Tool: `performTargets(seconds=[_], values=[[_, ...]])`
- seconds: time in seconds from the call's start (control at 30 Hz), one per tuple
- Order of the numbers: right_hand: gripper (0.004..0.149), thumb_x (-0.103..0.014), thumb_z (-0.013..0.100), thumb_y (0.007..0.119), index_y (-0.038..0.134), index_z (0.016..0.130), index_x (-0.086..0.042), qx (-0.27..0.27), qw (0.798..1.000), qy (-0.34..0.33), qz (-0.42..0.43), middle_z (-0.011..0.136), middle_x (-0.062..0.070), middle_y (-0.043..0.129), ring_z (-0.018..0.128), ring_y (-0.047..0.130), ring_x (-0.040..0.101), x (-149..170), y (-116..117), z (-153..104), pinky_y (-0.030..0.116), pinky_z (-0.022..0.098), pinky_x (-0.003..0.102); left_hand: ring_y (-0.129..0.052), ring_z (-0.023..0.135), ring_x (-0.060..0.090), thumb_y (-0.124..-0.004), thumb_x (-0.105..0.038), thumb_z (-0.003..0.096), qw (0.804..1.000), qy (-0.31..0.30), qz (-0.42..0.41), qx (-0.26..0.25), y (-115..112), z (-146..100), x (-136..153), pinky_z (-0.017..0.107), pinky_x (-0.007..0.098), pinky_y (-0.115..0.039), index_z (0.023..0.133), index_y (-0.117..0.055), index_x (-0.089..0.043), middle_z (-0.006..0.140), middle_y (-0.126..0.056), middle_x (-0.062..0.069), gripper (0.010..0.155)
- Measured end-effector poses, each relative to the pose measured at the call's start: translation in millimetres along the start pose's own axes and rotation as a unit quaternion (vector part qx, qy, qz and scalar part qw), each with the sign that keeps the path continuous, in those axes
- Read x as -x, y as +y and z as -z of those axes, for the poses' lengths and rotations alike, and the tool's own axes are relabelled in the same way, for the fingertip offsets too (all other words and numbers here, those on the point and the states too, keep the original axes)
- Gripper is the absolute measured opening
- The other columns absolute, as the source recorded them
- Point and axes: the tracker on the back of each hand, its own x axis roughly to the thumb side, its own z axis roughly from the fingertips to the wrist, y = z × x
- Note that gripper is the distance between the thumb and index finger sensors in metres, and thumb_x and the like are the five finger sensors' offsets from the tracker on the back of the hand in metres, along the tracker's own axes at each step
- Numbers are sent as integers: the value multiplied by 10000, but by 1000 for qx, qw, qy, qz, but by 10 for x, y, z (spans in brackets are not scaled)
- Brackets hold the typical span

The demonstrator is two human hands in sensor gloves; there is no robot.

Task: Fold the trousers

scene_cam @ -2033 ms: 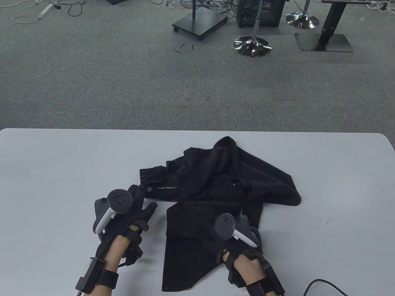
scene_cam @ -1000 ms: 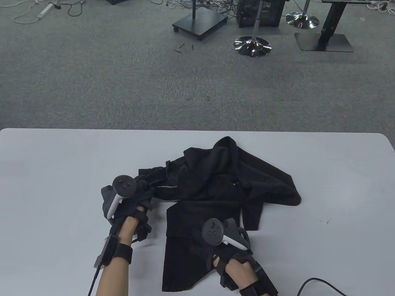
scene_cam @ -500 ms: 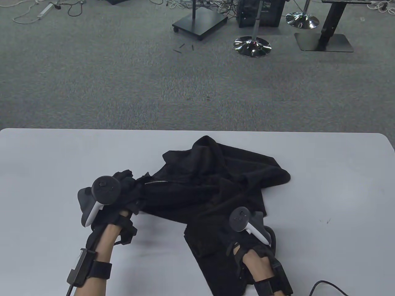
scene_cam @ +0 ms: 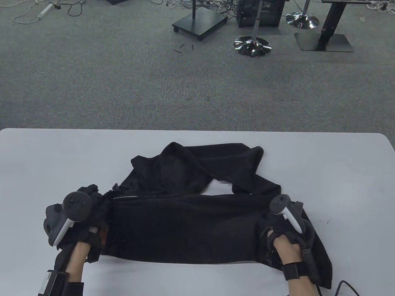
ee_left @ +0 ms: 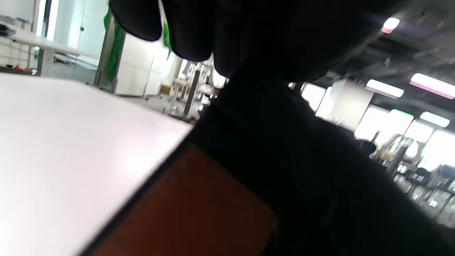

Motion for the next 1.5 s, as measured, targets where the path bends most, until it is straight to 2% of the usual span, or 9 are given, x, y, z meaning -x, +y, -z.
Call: performTargets(seconds=[0.17,0.4,0.5,0.6,0.8,1.13,1.27,1.37,1.5], values=[[606,-596,486,668,672,979,-242,66,998,0,-9,1138,13,531,1110,385,325,-120,73,-39,305,773,634,-641,1118,316,-792,-492,542,999,34,-34,17,-284,12,94,793,572,-560,965,-808,-208,1140,-658,-34,510],[635,-597,493,662,664,974,-182,86,996,-2,-27,1124,84,530,1090,446,367,-211,127,-57,382,765,634,-431,1187,307,-734,-567,552,999,-36,3,-27,-141,-126,-347,833,605,-407,1111,-586,-276,1217,-429,-68,647],[644,-600,489,662,658,978,-182,82,996,-6,-24,1127,83,520,1089,439,365,-195,130,-58,387,762,635,-425,1183,323,-708,-593,548,996,-75,-37,23,-300,-186,-649,826,612,-391,1113,-599,-269,1215,-457,-52,661],[656,-606,484,661,637,990,-189,82,996,-10,-24,1132,81,500,1093,424,362,-176,145,-82,389,760,635,-409,1190,332,-670,-634,556,992,-63,-16,111,-664,-194,-850,830,615,-383,1142,-542,-296,1230,-422,-58,689],[667,-624,477,658,635,1000,-211,83,996,-10,-42,1130,70,530,1089,459,351,-170,124,-136,414,753,631,-307,1193,329,-654,-647,553,980,-39,41,190,-1229,-125,-830,831,603,-299,1166,-426,-323,1236,-241,-90,730],[685,-634,478,646,468,1051,-304,154,982,-105,-40,1172,13,395,1105,389,357,-576,39,-362,372,764,636,-340,1190,339,-648,-649,550,975,-56,62,208,-1199,-251,-850,828,609,-335,1167,-434,-301,1235,-339,-59,740],[728,-644,478,635,316,1062,-349,135,981,-127,-58,1185,-10,248,1117,286,356,-767,65,-302,319,773,644,-364,1187,337,-655,-643,549,965,-57,79,242,-1290,-274,-838,827,604,-349,1168,-445,-297,1226,-408,-37,740],[743,-640,480,632,233,1051,-380,106,986,-128,-33,1180,-32,167,1119,212,341,-866,49,-159,269,777,644,-306,1186,341,-637,-642,561,955,-47,95,277,-1298,-284,-876,831,604,-330,1177,-375,-302,1230,-325,-39,751],[678,-628,478,637,274,1032,-485,65,993,-94,-34,1172,-104,117,1120,129,308,-961,33,95,192,786,634,-345,1184,353,-642,-649,556,954,-44,110,275,-1302,-305,-909,824,604,-394,1179,-399,-291,1230,-352,-28,759]])
